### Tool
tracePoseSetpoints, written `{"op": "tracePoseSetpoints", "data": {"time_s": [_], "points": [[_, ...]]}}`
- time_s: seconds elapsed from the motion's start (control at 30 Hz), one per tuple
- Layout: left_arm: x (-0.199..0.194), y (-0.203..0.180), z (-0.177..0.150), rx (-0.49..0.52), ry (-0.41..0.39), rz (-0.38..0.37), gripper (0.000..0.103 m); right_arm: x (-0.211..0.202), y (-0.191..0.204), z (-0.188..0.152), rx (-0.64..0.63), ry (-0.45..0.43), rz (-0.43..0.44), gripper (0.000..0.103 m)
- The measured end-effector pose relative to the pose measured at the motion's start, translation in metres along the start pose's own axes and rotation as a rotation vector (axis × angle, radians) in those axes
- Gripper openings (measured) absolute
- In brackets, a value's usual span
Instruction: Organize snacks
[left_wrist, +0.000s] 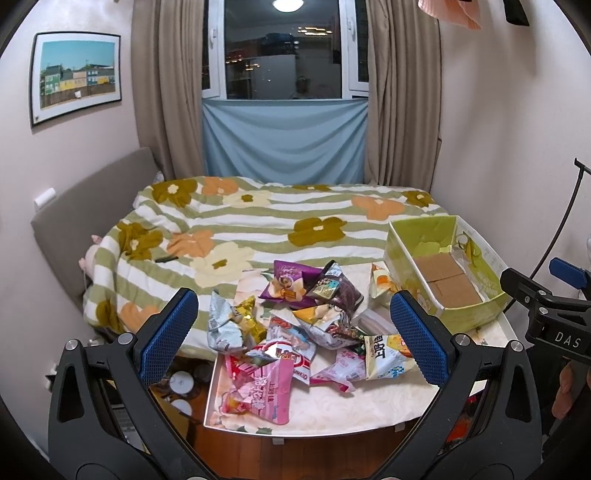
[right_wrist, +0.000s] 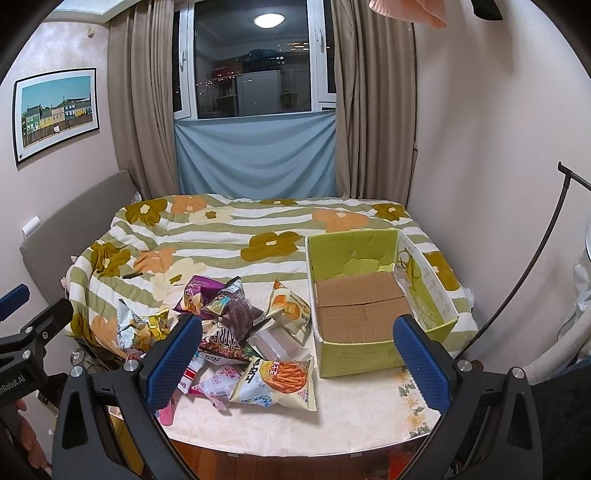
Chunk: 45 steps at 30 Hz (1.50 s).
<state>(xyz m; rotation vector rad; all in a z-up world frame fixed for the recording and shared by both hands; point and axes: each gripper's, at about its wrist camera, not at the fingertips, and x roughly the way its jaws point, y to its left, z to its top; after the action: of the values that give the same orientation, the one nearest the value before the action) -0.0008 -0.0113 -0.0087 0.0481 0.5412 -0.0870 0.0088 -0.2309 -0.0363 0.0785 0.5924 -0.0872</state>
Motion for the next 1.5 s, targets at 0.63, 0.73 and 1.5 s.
{"op": "tracePoseSetpoints", "data": {"time_s": [0.63,0.73,1.5], "points": [[0.005,0.001,0.004,0.001,0.020,-0.008,0.103,0.001,0.001,0.001,0.000,0.007,0.001,0.103],[0.009,0.007,0.010,0.003,0.041,-0.016,0.103,0.003,0.003,0.001,0.004,0.021,0.002,0.103],[0.177,0.054,-0.134,-0.067,0.502,0.017,0.103,0.154,-0.021,-0.088,0.214,0.416,0.155,0.103]]}}
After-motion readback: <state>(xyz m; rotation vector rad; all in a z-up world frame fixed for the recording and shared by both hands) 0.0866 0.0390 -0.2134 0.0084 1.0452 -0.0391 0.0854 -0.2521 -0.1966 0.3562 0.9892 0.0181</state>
